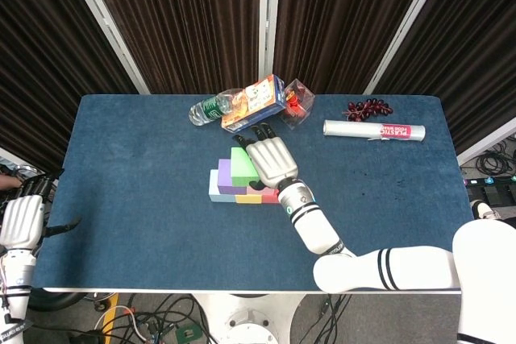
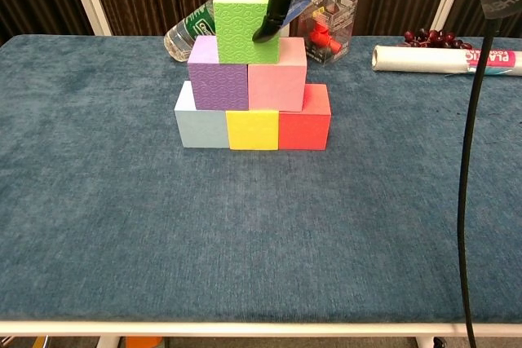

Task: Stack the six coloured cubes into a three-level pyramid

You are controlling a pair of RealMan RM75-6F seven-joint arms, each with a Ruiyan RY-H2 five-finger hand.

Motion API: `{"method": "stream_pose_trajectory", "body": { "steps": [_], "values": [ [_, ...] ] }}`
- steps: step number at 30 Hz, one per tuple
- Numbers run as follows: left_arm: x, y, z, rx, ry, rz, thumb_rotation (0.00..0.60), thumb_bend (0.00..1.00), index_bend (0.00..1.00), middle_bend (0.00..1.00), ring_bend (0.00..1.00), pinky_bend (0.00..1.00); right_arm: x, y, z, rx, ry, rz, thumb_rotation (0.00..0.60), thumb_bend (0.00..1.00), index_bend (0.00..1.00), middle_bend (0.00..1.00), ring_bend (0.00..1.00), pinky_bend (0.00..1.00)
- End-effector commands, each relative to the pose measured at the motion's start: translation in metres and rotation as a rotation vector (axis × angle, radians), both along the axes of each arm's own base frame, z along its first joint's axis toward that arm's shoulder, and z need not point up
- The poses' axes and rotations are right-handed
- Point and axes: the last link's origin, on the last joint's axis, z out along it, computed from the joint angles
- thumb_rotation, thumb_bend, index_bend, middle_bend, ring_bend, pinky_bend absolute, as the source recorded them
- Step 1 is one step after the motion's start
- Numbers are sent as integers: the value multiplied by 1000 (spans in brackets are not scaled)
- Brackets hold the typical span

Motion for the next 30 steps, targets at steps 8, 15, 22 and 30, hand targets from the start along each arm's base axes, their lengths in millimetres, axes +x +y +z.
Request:
{"method": "stream_pose_trajectory", "body": {
  "steps": [8,15,22,30],
  "values": [
    [0,1,0,4,5,-2,600,89,150,157,127,122,-1,2,2,25,-6,3,600,114,0,197,0,0],
    [1,2,0,8,10,-5,600,89,150,158,127,123,-1,4,9,27,-21,13,600,114,0,89,0,0],
    [2,2,3,12,21,-7,600,88,150,157,127,123,-10,11,42,-14,-115,5,600,113,0,64,0,0],
    [-7,1,10,55,107,15,600,89,150,157,127,123,-87,36,109,-155,-235,-27,600,142,0,107,0,0]
  ]
}}
